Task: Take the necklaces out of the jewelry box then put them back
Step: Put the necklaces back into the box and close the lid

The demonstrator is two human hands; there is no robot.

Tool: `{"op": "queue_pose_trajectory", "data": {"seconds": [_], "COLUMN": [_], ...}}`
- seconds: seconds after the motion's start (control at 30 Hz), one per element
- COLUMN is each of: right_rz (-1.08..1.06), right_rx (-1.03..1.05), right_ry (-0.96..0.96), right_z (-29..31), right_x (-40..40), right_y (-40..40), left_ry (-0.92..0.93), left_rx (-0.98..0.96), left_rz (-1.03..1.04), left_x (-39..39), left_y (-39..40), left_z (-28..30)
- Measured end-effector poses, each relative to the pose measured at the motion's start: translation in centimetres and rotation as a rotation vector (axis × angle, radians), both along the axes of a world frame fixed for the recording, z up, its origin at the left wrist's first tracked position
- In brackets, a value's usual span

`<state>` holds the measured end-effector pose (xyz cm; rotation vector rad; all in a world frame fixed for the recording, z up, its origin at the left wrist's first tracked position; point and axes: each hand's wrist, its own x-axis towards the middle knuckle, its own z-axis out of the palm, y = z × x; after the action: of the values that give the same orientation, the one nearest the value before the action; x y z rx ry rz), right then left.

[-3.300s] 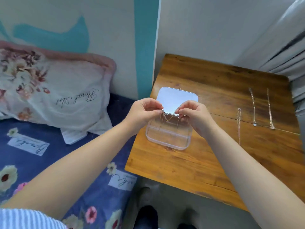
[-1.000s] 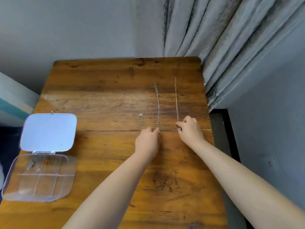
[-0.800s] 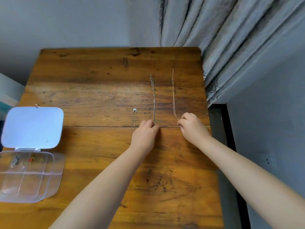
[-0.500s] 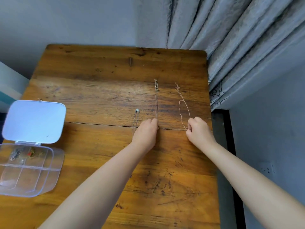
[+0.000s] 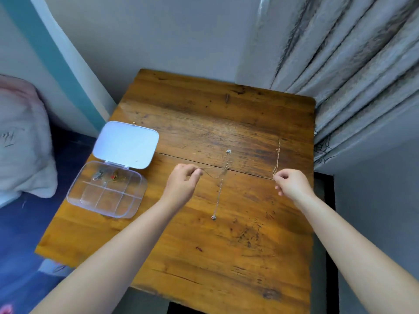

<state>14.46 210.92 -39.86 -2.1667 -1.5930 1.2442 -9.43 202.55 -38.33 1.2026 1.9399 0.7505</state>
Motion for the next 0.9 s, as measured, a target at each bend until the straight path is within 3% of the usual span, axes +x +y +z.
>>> {"op": "queue_pose_trajectory", "data": {"seconds": [0.17,0.37,0.67,0.9], "right_rz": [0.089,-0.182,-0.277,-0.295], "right_rx": [0.31,0.098,0.118,0.147], "right_ry": [0.226,1.025,1.224,1.328], "right_z": [4.4,6.7,5.6,5.4], "right_x": [-5.5,-14.9,-31.1,-36.3], "right_y": [-3.8,-10.7,-16.8,-16.7], "left_ry": [-0.638,-0.937,-0.968,-1.009], "left_rx": [0.108,0.103,0.068,0.073], "left_rz": [0.11,0.133,0.06,-0.006], "left_x": [-5.3,-14.2,-26.6,-30.1], "left_y": [-4.9,-10.9,-12.8,-11.6], "left_z": [3.8,3.4,2.4,2.0]}}
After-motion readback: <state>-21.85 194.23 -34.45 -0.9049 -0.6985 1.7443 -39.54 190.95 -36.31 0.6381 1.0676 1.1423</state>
